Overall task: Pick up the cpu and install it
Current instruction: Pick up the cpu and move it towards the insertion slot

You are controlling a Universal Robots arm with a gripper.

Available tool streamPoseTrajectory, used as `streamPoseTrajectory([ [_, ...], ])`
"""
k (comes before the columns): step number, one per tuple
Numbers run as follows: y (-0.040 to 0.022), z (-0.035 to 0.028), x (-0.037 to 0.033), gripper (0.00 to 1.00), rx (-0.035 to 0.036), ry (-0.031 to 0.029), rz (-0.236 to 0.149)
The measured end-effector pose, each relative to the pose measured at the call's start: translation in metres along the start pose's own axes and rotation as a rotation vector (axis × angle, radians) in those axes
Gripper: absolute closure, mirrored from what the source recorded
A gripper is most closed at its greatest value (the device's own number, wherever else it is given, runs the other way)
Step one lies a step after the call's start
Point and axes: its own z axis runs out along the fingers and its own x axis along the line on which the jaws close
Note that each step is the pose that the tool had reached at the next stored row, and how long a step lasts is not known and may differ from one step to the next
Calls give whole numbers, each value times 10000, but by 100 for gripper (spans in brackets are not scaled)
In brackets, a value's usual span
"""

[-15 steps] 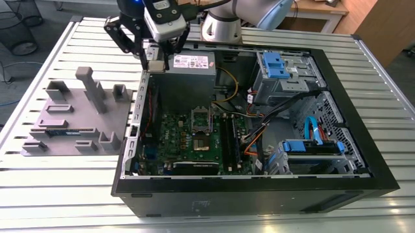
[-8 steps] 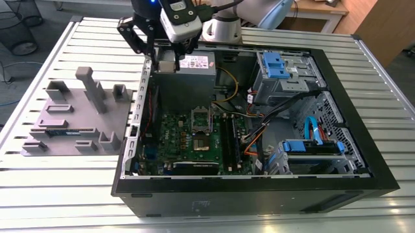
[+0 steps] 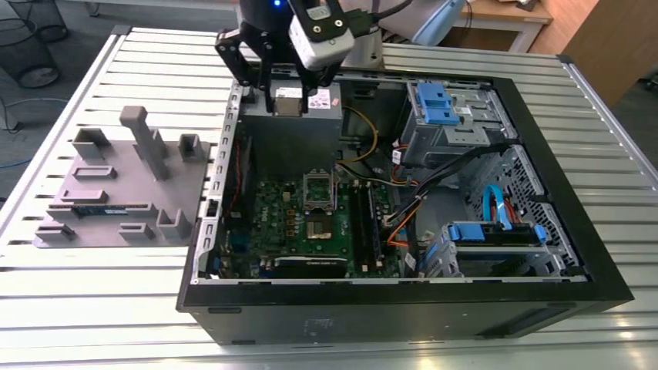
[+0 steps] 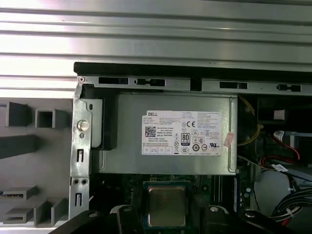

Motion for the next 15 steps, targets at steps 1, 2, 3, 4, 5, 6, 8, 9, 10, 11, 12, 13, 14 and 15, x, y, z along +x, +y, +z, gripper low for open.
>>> streamPoseTrajectory([
  [1,1,3,-50,53,-1,-1,-1],
  [2,1,5,-81,53,-1,0,-1],
  [3,2,7,-112,53,-1,-1,-1],
  [4,3,8,-143,53,0,0,0],
  [5,4,10,-175,53,-1,-1,0],
  [6,4,12,-206,53,-1,0,-1],
  [8,5,15,-268,53,-1,0,0],
  [9,5,17,-296,53,0,0,0],
  [10,5,18,-322,53,0,0,0],
  [11,6,19,-341,53,0,1,-1],
  [12,5,19,-347,53,-1,0,-1],
  [13,5,19,-347,53,-1,0,-1],
  [14,5,19,-347,53,-1,0,0],
  [15,5,19,-347,53,-1,-1,1],
])
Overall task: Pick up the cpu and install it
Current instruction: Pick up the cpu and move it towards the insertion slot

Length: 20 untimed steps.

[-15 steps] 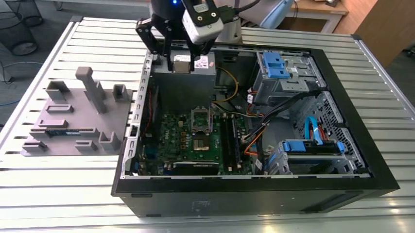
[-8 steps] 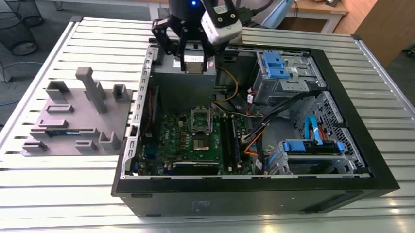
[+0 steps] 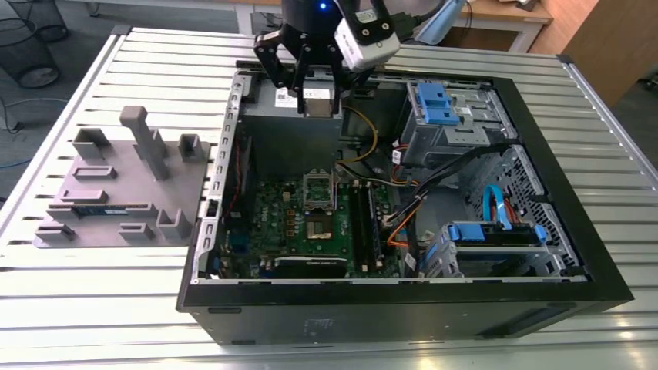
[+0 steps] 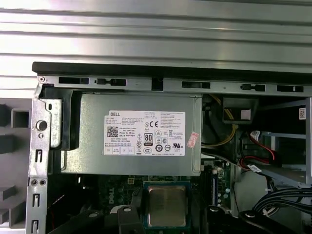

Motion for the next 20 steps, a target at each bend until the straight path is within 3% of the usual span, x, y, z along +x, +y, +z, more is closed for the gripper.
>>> streamPoseTrajectory([
  [5,-18,0,-1,53,-1,0,-1],
  [20,-174,11,0,53,1,1,-1],
])
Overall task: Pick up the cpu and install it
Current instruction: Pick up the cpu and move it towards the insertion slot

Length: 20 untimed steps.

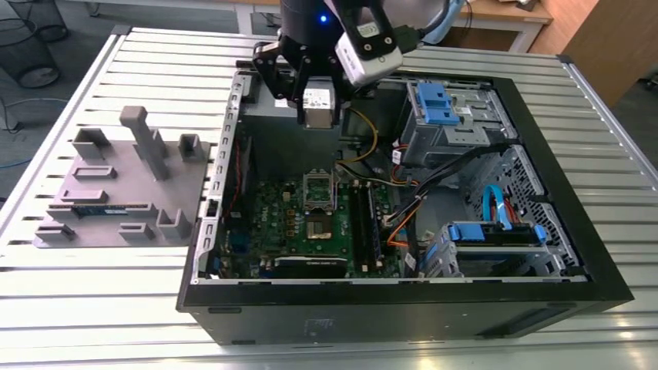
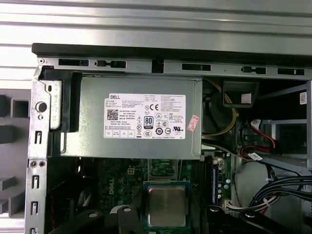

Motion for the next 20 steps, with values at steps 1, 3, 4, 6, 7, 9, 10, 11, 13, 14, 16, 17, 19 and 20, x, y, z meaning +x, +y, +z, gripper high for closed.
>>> streamPoseTrajectory([
  [1,-12,4,0,53,0,0,0],
  [3,-26,24,1,53,-4,-3,0],
  [4,-33,37,2,53,-2,-1,0],
  [6,-51,72,3,53,-2,-1,0],
  [7,-62,89,4,53,0,0,0],
  [9,-83,124,6,53,1,0,0],
  [10,-94,141,6,53,0,0,0],
  [11,-107,159,7,53,-1,0,0],
  [13,-133,194,9,53,-1,0,0],
  [14,-147,213,10,53,0,0,0],
  [16,-179,246,12,53,2,1,0],
  [17,-199,264,12,53,-1,0,0],
  [19,-238,299,13,53,-4,-1,0],
  [20,-258,317,14,53,-3,0,0],
])
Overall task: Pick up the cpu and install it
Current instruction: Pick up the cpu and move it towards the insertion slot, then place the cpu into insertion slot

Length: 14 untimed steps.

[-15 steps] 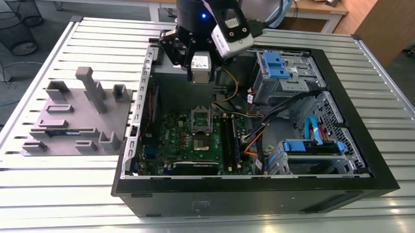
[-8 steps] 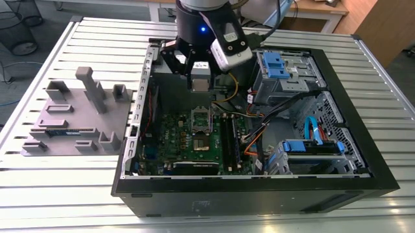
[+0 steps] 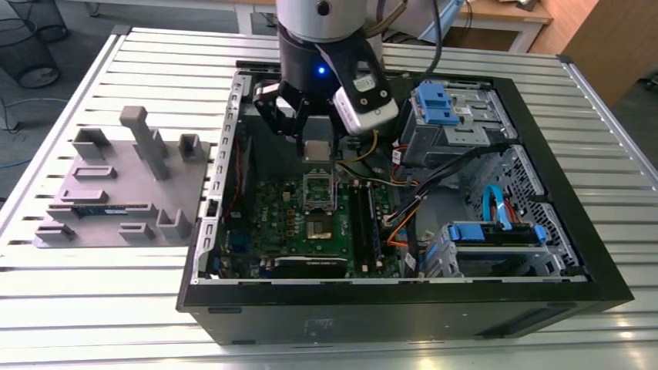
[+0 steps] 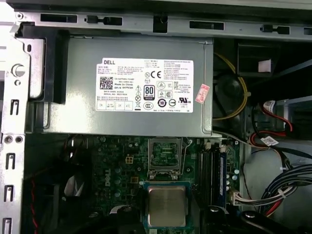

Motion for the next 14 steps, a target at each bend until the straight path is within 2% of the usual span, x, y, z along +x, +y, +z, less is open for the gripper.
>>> streamPoseTrajectory([
  [4,-43,55,2,53,-1,1,0],
  [12,-46,74,-15,53,2,4,0],
  [14,-49,135,-13,53,0,3,0],
])
